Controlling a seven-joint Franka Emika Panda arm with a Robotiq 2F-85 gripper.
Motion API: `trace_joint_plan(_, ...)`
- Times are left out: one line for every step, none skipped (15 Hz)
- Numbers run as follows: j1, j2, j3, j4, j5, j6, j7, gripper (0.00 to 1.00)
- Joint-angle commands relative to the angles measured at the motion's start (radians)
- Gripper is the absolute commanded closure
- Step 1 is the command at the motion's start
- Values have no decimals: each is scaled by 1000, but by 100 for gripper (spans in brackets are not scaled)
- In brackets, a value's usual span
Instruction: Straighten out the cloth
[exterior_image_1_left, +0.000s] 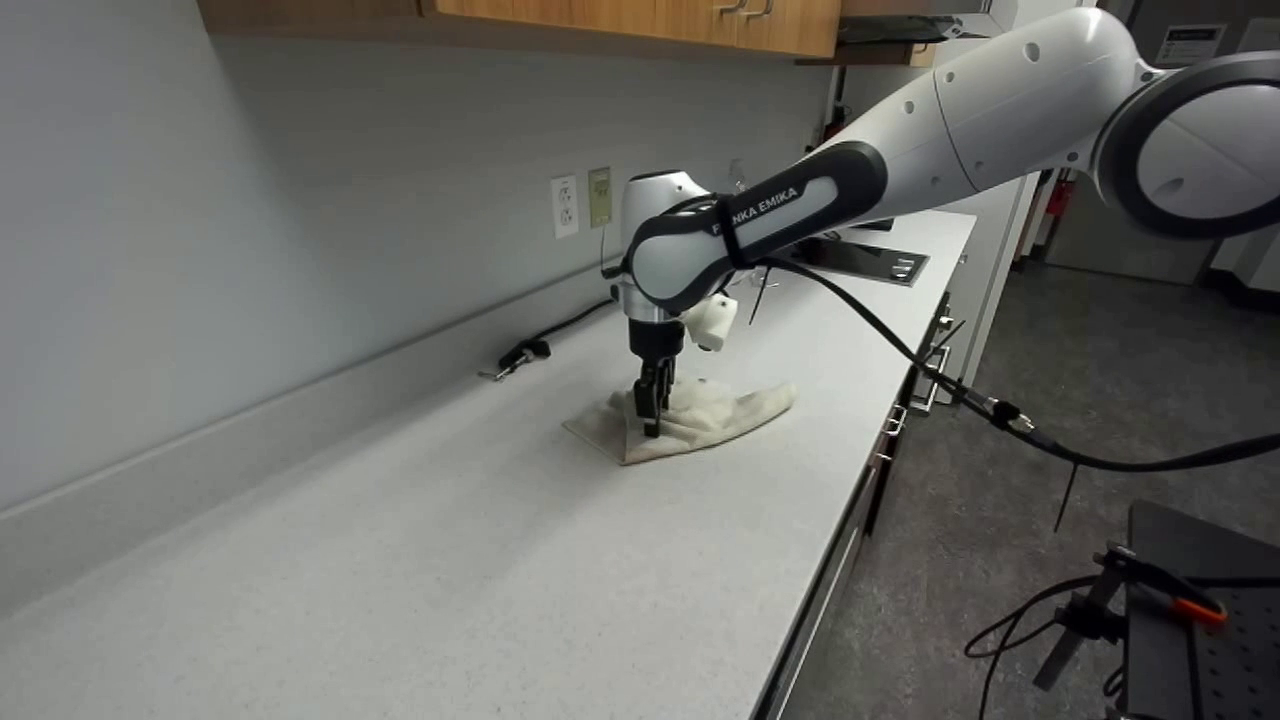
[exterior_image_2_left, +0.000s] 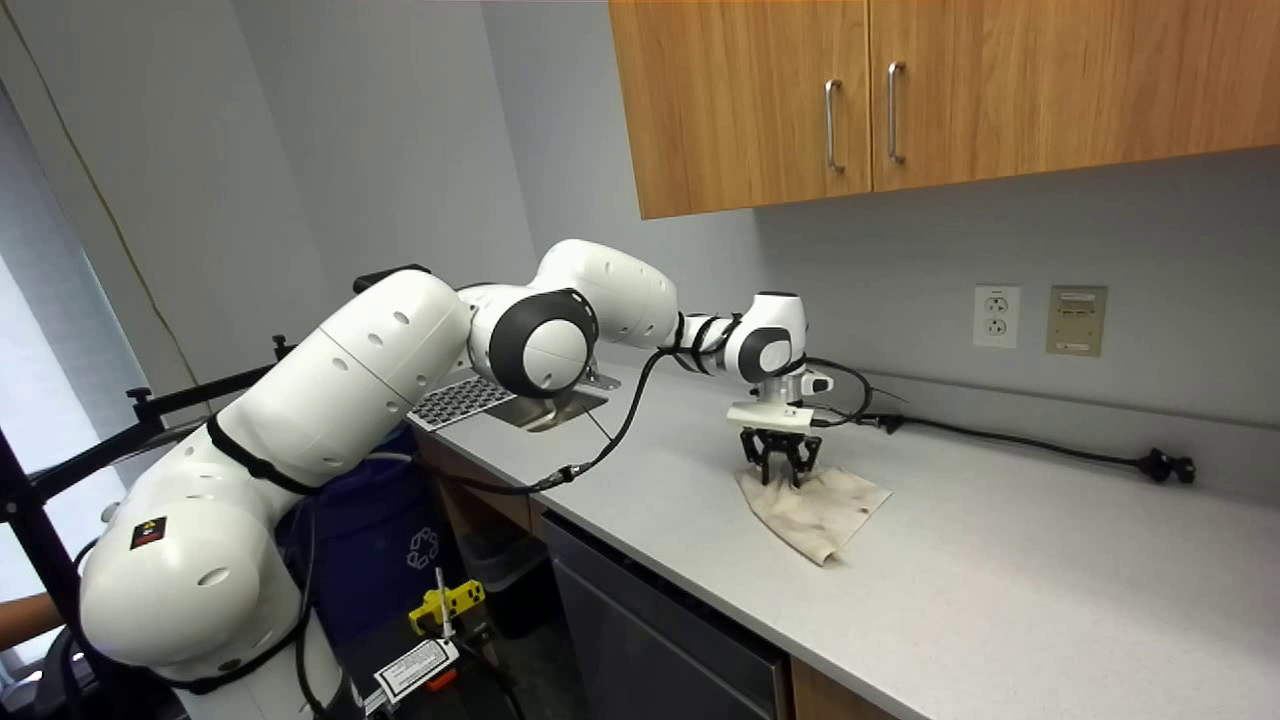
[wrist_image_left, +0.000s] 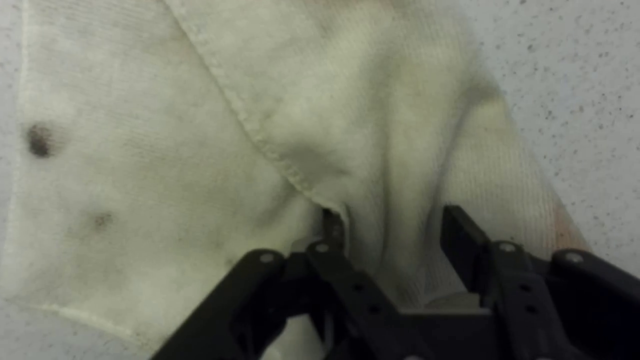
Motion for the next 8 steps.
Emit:
trace_joint_plan(-1,5,4,28,3,-34,-18,12)
trace_joint_plan(-1,2,3,24,2,-32,-18,5)
trace_joint_plan(-4,-3,5,18,5,-32,-20,0)
trace_joint_plan(-9,-7,12,13,14,-36,-22,0)
trace_joint_plan(-18,-13,24,3,29,-40,-27,0)
trace_joint_plan(-24,-17,32,-4,39,-41,-29,0)
trace_joint_plan(-36,-20,47,-13,59,-47,-32,0)
trace_joint_plan(-45,-22,60,-18,81,-52,-33,0)
